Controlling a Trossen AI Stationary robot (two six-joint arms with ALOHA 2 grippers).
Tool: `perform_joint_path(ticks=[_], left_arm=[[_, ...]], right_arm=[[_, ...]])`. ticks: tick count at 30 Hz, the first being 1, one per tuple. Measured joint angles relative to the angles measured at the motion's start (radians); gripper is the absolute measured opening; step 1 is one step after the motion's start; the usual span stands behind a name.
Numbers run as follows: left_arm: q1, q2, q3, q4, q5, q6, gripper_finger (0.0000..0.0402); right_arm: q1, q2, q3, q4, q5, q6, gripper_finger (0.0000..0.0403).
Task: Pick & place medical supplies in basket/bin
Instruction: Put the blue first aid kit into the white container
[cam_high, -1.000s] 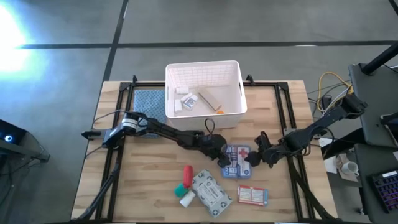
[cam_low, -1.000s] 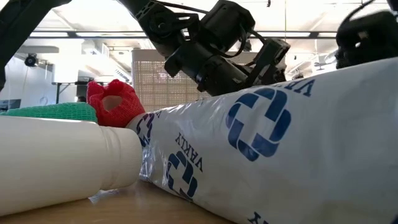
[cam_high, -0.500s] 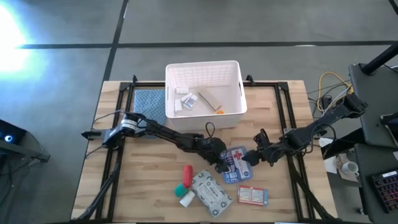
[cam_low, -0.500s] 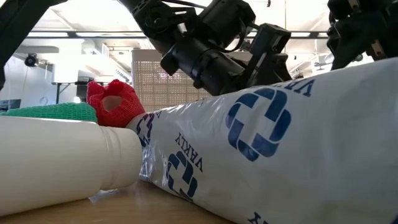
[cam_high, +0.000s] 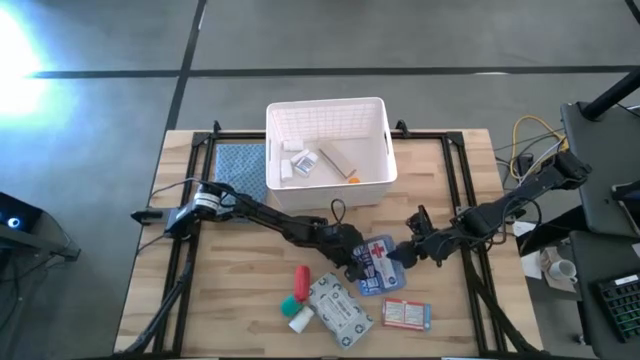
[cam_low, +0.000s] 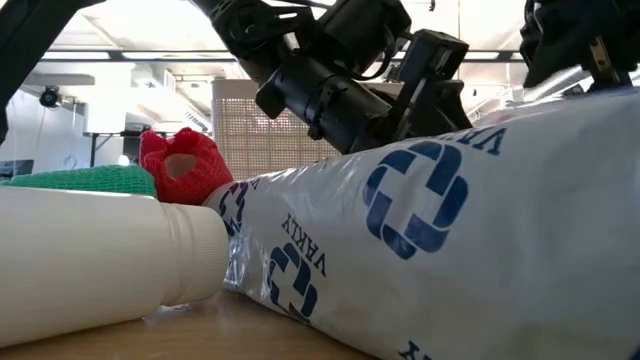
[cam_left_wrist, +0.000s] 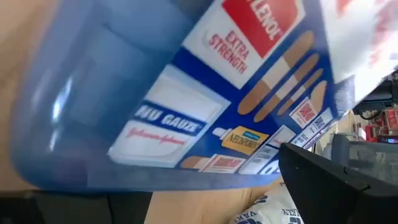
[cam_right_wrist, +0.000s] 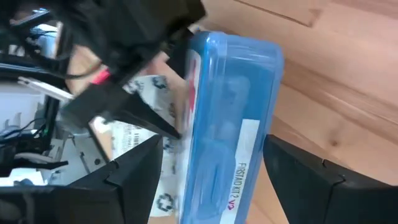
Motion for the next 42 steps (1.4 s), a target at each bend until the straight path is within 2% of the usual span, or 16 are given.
perform_joint_path(ticks=[3, 4, 7, 19, 21, 24, 27, 29, 32, 37, 42], left_arm=[[-0.001, 0.002, 0.0, 0.008, 0.005, -0.004, 0.0301], [-0.002, 0.004, 0.001, 0.014, -0.039, -0.001, 0.03], [0.006, 0.006, 0.001, 0.011, -0.078, -0.008, 0.03], [0.003, 0.005, 0.001, 0.007, -0.069, -0.003, 0.0301], [0.003, 0.005, 0.001, 0.007, -0.067, -0.002, 0.0301], [0.003, 0.004, 0.001, 0.007, -0.064, -0.002, 0.0301], [0.001, 0.004, 0.001, 0.007, -0.062, -0.002, 0.0301], [0.0, 0.003, 0.004, 0.008, -0.061, -0.004, 0.0301], [-0.004, 0.005, 0.036, 0.008, -0.05, -0.009, 0.0301], [-0.006, 0.002, 0.105, 0.017, -0.078, 0.019, 0.0301], [-0.006, 0.002, 0.11, 0.013, -0.108, 0.042, 0.0301]], right_arm=[[0.0, -0.001, 0.016, 0.022, 0.008, -0.018, 0.026], [0.0, -0.001, 0.021, 0.046, 0.001, -0.021, 0.026], [0.001, 0.003, 0.025, 0.06, -0.008, -0.037, 0.026], [-0.005, 0.041, 0.023, 0.047, 0.014, -0.063, 0.026], [-0.005, 0.033, 0.029, -0.011, 0.03, -0.045, 0.026], [-0.005, 0.018, 0.06, -0.198, 0.045, 0.061, 0.026], [0.003, 0.014, 0.078, -0.42, 0.031, 0.194, 0.026], [0.01, 0.009, 0.076, -0.479, 0.001, 0.239, 0.026], [0.013, -0.012, 0.032, -0.472, -0.04, 0.281, 0.0259], [0.014, -0.057, -0.073, -0.456, -0.042, 0.403, 0.0258], [0.014, -0.121, -0.208, -0.264, -0.034, 0.429, 0.0258]])
